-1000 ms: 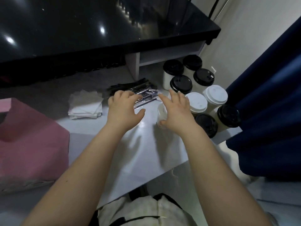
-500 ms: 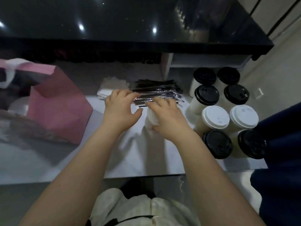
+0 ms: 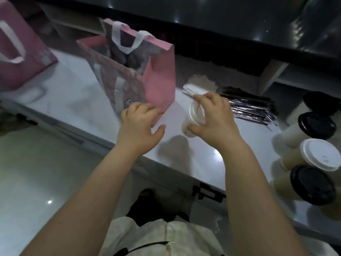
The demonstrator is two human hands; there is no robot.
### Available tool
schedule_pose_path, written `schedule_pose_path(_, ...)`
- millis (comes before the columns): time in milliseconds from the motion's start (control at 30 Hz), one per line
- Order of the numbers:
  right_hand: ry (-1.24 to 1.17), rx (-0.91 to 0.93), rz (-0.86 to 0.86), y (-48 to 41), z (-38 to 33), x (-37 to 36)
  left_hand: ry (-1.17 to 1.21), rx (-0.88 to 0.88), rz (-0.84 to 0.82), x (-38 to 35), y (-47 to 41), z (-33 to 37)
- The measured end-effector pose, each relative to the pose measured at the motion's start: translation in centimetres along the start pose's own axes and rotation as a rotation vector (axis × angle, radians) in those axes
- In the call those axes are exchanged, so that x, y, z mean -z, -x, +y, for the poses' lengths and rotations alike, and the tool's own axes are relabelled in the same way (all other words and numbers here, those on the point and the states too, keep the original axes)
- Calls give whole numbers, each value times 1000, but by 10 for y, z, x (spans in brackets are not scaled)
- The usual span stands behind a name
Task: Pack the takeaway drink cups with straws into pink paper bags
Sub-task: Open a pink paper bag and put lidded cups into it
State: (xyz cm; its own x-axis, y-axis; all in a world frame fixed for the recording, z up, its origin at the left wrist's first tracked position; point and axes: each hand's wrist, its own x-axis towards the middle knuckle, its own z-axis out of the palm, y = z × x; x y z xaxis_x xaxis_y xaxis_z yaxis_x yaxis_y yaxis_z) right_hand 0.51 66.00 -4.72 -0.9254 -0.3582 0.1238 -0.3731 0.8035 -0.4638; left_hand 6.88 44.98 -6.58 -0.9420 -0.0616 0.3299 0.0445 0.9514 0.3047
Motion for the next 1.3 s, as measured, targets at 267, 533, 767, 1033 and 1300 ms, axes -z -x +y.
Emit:
schedule_pose_path(267,73,-6,198,-59,-71,49,68,-101,209,85,-88,-61)
schedule_pose_path(533,85,-92,509,-112,-159,72,205,-345,-202,106,-187,-130)
schedule_pose_path(767,142,-97,378,-139,-224,37,239,-519,-437,99,-223,-157)
schedule_pose_path(1033,281,-170,140,-144,-228,-18,-22,-620,-574,77,-232,-171)
schedule_pose_path(1300,551,-328,-18,-137,-185,-11,-119,-668,-542,64,-206,-174)
